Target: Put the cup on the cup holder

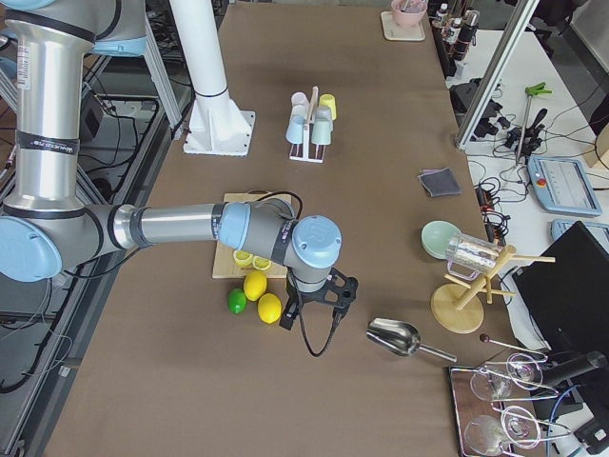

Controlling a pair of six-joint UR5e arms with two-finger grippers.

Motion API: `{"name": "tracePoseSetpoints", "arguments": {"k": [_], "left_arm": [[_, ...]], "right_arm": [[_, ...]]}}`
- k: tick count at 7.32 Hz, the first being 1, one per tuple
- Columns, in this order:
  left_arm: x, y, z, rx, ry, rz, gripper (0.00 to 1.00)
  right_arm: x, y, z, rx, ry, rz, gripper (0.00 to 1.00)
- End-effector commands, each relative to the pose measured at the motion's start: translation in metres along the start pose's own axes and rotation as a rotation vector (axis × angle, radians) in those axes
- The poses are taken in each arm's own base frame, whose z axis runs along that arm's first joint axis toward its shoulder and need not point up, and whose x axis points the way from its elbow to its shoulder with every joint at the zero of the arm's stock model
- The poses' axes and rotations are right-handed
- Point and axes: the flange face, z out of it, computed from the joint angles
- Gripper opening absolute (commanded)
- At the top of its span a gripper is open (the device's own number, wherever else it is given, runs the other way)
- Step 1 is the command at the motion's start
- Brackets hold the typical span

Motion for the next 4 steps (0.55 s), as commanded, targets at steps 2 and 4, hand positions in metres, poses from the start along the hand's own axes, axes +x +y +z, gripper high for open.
{"name": "tracePoseSetpoints", "arguments": {"k": [2,4], "left_arm": [[0.0005,-0.0008,0.0014,0.009,0.004,0.013,0.98],[0.0028,-0.0047,-0.0002,0.013,0.005,0.017,0.98]], "right_arm": [[-0.0031,-0.0013,-0.0018,0.003,-0.005,-0.013,1.00],[-0.0013,-0.0027,-0.0004,0.002,0.001,-0.011,1.00]]}}
